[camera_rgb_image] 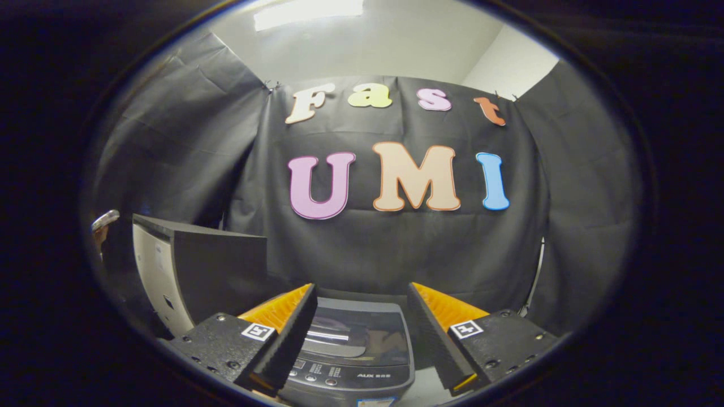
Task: Put the clothes into the washing machine and then close the washing machine lid.
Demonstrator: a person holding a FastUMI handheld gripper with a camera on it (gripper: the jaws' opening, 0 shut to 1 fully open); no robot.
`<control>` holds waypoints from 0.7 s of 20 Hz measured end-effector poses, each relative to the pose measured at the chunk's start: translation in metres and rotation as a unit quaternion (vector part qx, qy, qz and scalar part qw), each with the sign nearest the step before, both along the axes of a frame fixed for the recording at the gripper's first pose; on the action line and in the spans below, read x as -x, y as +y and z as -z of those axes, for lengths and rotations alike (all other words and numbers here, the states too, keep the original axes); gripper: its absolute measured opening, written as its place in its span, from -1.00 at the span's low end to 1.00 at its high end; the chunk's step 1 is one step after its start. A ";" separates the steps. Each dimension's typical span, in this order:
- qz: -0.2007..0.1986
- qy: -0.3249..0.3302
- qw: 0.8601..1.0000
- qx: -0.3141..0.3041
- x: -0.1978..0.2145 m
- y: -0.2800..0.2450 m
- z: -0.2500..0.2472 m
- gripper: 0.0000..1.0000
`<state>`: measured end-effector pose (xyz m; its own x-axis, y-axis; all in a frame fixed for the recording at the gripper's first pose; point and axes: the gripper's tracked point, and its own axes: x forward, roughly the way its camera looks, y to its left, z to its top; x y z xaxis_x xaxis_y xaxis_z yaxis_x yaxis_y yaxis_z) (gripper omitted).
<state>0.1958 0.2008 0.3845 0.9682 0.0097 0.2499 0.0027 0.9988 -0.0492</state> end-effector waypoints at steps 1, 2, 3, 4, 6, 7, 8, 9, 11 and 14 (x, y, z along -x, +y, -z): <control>0.001 0.001 1.000 0.000 0.003 -0.003 0.006 0.94; 0.004 0.005 1.000 -0.001 0.008 -0.006 0.014 0.93; 0.006 0.008 1.000 -0.003 0.013 -0.009 0.021 0.93; 0.006 0.008 1.000 -0.006 0.020 -0.011 0.027 0.93; 0.012 0.011 1.000 -0.010 0.030 -0.016 0.041 0.94; 0.016 0.016 1.000 -0.013 0.035 -0.018 0.049 0.94; 0.018 0.018 1.000 -0.016 0.042 -0.021 0.059 0.94; 0.018 0.021 0.999 -0.020 0.046 -0.020 0.067 0.93; 0.016 0.023 0.999 -0.026 0.054 -0.018 0.081 0.94; 0.013 0.033 0.999 -0.034 0.063 -0.013 0.103 0.94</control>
